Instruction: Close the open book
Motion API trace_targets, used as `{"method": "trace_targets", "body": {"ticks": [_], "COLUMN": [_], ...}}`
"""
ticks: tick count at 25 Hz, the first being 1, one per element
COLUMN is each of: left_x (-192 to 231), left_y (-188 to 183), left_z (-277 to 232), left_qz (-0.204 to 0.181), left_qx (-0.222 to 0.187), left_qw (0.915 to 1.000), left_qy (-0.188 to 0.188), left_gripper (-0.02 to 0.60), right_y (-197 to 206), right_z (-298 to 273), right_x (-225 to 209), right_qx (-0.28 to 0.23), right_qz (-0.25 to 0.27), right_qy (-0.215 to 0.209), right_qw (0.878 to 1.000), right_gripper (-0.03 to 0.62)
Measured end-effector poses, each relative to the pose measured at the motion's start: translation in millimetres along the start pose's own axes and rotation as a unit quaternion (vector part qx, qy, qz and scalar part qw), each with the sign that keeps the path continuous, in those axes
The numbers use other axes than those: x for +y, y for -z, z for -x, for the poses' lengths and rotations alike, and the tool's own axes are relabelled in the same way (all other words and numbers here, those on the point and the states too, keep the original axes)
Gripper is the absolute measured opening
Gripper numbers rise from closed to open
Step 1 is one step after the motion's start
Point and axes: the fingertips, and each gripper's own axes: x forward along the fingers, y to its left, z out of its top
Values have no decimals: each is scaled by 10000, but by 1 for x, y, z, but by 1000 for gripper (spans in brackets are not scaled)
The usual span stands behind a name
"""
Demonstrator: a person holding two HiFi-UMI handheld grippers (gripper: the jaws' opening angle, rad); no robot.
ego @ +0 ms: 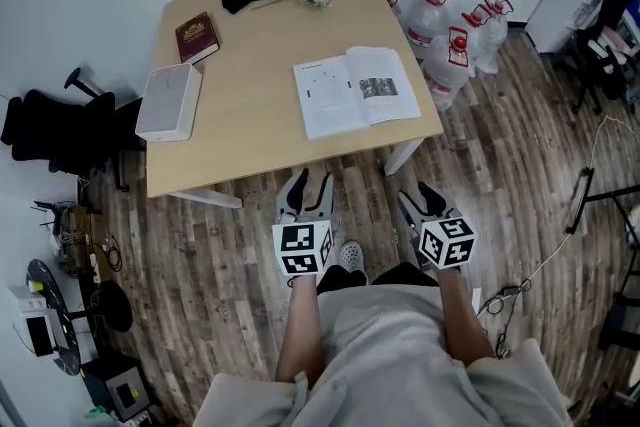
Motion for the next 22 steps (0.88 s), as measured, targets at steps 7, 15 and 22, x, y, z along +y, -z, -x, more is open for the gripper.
{"method": "trace_targets", "body": {"ticks": [7,15,22], "left_x": [29,32,37], "left_y": [13,24,15], "left_z": [-13,-32,-53], "left_qz": [171,204,177], "left_qx": [174,360,361], "left_qw": [9997,9989,9991], "left_qy": [99,225,100], "left_gripper": [186,186,186], "right_y": [-11,-3,-22], "right_z": [-18,-32,-62], "right_x": [6,-11,-25], "right_qx": [-249,-84,-240], "right_qz": [-89,-271,-738], "right_qy": [164,336,102], "right_qw": [9995,9990,9969], "right_gripper": [225,229,228]}}
